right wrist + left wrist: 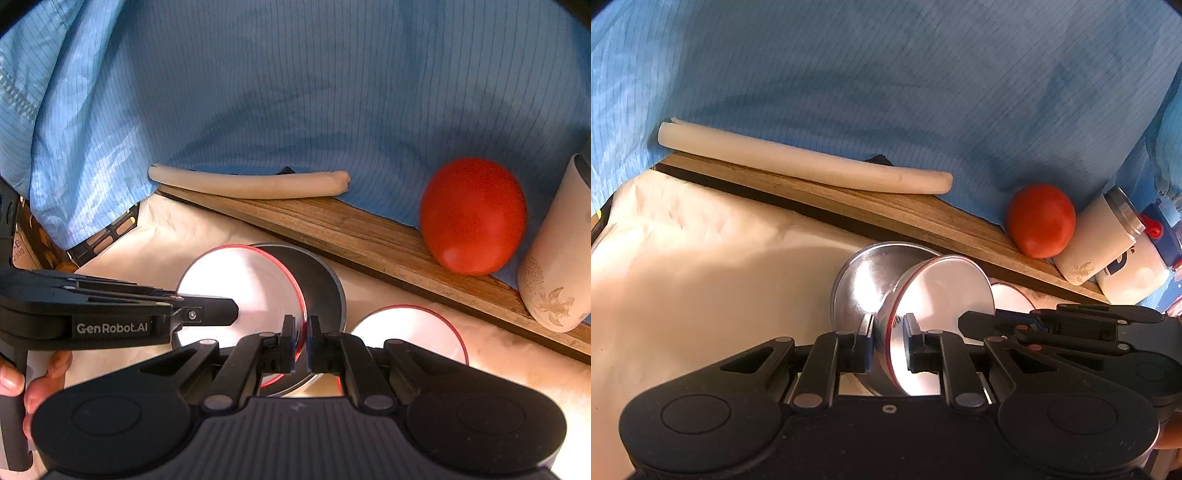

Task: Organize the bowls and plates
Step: 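Carry the white bowl with both grippers over the steel bowl and lower it inside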

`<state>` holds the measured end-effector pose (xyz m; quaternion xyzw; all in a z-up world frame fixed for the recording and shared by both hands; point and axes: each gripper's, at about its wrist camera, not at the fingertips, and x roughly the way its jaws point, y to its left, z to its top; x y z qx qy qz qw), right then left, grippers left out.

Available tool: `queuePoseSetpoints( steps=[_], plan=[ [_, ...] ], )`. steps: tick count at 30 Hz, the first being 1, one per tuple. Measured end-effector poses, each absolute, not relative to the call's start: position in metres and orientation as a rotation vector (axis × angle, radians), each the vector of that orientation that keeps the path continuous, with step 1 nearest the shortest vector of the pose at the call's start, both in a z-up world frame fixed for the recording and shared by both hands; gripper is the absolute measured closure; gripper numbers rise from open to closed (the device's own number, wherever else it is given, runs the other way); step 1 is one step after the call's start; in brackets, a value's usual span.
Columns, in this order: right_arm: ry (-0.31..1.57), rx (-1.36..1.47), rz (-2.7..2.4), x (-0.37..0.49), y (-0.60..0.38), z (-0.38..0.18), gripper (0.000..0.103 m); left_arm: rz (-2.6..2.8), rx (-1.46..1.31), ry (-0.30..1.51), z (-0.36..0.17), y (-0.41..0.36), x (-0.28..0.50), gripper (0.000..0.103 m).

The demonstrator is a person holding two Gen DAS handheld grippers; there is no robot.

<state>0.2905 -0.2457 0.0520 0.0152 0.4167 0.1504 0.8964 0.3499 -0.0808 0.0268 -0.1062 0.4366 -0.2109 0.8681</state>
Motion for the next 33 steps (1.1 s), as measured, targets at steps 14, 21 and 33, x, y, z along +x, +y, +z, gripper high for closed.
queuePoseSetpoints(
  steps=[14,21,33],
  plan=[
    [0.893,0.037,0.312,0.296,-0.246,0.048,0.096,-0.435,-0.227,0.934,0.02,-0.084,0.355,0.086],
    [0.892,0.033,0.312,0.299,-0.244,0.046,0.096,-0.431,-0.208,0.932,0.02,-0.086,0.357,0.086],
    [0.895,0.039,0.318,0.301,-0.244,0.044,0.09,-0.436,-0.203,0.938,0.022,-0.086,0.358,0.085]
  ],
)
